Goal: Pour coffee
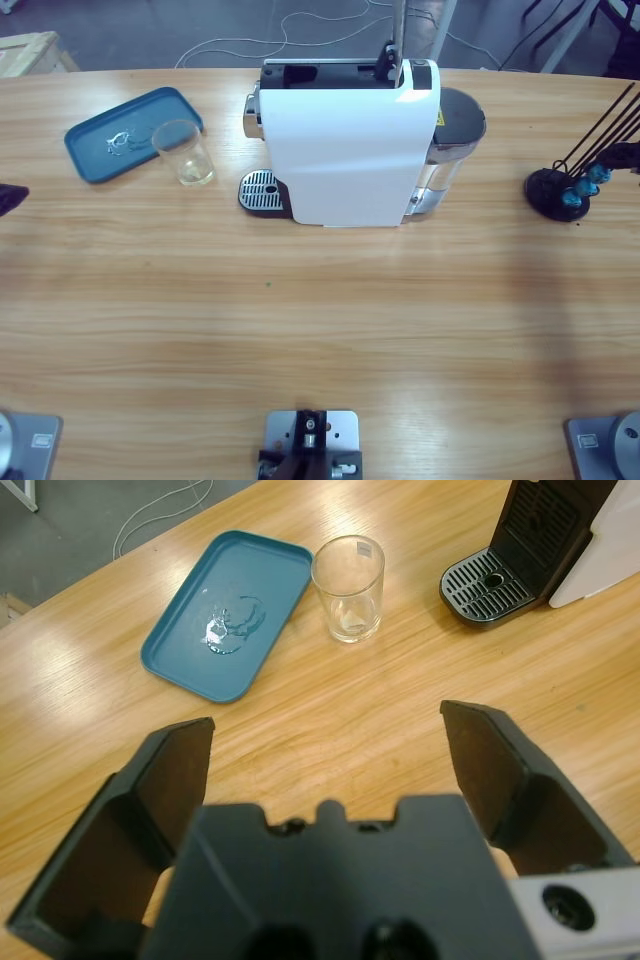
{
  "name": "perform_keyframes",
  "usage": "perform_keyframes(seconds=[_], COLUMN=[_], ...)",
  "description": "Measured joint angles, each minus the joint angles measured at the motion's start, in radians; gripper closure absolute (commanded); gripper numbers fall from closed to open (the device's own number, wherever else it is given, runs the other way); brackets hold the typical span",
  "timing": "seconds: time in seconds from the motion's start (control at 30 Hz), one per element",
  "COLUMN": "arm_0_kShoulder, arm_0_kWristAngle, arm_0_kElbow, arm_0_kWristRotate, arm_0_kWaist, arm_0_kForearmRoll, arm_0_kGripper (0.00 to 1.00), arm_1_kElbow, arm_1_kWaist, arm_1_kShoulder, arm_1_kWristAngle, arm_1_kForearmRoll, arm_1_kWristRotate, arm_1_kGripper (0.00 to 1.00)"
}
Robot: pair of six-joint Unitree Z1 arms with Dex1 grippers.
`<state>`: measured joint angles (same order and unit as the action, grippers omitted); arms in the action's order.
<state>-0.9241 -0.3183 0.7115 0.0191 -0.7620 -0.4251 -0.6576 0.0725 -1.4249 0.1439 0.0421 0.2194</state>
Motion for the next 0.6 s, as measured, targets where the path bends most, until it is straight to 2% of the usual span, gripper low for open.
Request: perform_keyframes(seconds=[0.03,0.07,0.27,0.6], arm_0_kShoulder=[0.000,0.000,0.000,0.000], arm_0_kWristAngle=[0.000,0.000,0.000,0.000], arm_0_kElbow=[0.000,0.000,-0.004,-0.004], arm_0_kWristRotate=[0.000,0.000,0.000,0.000], arm_0_kWaist=[0.000,0.000,0.000,0.000], arm_0_kForearmRoll=[0.000,0.000,0.000,0.001], arm_0_kGripper=[0.036,0.036,0.036,0.036], arm_1_kElbow=[0.000,0.000,0.008,0.019], arm_1_kWaist=[0.000,0.000,-0.001,-0.001], arm_1_kShoulder=[-0.003,-0.007,-0.008,-0.008], arm_1_kWristAngle=[0.000,0.000,0.000,0.000], arm_1_kForearmRoll=[0.000,0.000,-0.015,-0.029], arm_1_kWristRotate=[0.000,0.000,0.000,0.000], arm_1_kGripper=[0.943,0.959,1.000,1.000])
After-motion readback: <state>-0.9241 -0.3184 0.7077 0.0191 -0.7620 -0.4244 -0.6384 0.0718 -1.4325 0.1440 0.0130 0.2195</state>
